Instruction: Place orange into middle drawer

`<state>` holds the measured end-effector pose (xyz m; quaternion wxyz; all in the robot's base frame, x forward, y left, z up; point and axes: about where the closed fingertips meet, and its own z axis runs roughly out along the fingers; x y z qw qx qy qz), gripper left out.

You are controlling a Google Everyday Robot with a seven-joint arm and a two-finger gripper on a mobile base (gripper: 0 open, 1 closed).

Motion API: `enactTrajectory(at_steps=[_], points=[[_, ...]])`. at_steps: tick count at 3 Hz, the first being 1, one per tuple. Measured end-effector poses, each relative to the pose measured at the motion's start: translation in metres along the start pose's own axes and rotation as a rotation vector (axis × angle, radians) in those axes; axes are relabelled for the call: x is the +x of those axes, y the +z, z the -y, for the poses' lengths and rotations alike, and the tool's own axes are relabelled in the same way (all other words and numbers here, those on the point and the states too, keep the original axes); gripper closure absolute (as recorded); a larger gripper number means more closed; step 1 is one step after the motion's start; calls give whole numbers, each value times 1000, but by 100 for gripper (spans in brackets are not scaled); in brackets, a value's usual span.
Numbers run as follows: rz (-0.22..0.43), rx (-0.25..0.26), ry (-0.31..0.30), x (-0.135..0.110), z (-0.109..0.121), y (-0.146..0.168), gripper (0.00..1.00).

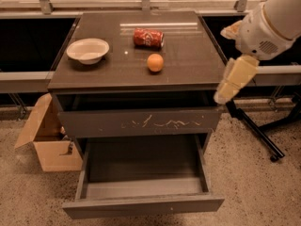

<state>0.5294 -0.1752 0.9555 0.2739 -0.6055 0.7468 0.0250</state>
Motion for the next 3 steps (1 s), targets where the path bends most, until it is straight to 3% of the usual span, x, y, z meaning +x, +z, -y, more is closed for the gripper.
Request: enactTrajectory(at_steps=[1, 2, 3], points=[[134, 0, 45, -20, 18, 31, 0], [134, 0, 45, -20, 18, 31, 0], [230, 1, 78, -27, 39, 52, 0]])
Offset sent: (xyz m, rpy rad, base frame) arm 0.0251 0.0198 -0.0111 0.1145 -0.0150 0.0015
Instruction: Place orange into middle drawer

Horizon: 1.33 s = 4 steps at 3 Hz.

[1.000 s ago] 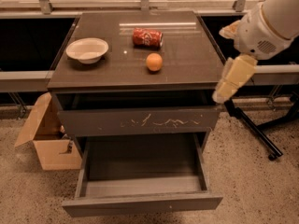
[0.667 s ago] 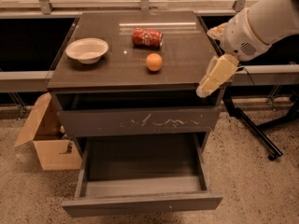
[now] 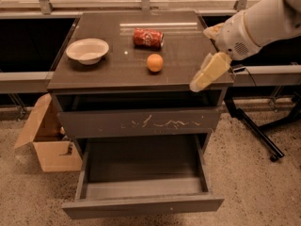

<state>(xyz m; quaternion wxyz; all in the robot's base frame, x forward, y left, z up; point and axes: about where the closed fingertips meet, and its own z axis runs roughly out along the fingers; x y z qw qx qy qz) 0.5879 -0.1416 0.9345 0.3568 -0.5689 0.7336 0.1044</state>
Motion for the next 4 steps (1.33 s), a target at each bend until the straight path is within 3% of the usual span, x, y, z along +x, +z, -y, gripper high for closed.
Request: enactTrajectory(at_steps=[1, 4], points=[[112, -5, 73, -19, 35, 45, 0], [222, -7, 193, -46, 60, 127, 0]])
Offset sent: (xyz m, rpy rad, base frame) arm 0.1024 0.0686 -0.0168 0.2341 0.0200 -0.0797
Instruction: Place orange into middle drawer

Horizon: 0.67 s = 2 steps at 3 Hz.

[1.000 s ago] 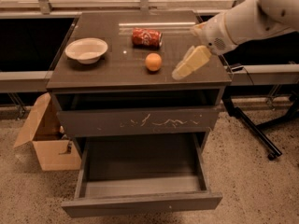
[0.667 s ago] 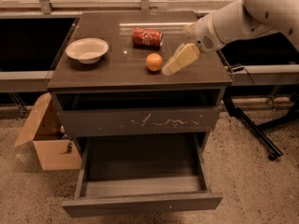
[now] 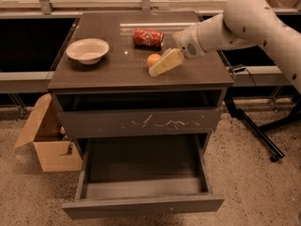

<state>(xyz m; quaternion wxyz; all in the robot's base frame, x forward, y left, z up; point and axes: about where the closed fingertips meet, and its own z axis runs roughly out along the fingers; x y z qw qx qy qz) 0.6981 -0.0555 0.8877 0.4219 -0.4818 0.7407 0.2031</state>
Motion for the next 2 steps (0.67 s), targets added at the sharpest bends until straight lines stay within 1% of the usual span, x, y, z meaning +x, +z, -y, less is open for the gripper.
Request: enactTrajectory(at_steps=[1, 2], points=[[10, 12, 17, 6, 6, 16, 0], [12, 22, 39, 17, 13, 30, 0]])
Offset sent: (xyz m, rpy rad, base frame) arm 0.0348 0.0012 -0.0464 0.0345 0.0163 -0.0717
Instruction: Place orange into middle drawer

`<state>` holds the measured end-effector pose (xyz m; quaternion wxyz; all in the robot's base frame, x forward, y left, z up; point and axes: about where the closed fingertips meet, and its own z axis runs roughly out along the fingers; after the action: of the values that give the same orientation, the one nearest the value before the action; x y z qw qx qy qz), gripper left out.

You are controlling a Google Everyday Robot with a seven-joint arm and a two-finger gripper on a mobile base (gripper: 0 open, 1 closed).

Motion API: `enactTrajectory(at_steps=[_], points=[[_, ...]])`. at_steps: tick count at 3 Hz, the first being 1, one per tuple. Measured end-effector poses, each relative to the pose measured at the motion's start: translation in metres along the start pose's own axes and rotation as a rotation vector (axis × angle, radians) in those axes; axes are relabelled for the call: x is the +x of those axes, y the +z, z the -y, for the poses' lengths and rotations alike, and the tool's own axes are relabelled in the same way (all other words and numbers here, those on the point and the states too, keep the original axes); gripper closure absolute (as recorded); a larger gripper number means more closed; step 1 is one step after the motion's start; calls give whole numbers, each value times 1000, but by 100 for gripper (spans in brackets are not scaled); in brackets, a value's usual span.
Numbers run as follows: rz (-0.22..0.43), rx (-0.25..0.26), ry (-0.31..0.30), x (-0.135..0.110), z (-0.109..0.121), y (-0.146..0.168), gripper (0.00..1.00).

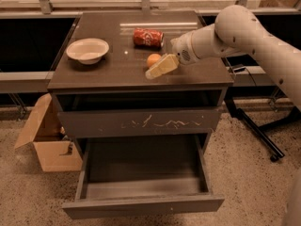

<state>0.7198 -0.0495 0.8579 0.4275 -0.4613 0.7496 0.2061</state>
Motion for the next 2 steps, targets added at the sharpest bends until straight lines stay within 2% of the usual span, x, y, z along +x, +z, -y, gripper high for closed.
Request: enactTrajectory(at_steps=[1, 2], points=[[5, 3, 27, 12, 7, 10, 0], [15, 8, 35, 14, 12, 16, 0]])
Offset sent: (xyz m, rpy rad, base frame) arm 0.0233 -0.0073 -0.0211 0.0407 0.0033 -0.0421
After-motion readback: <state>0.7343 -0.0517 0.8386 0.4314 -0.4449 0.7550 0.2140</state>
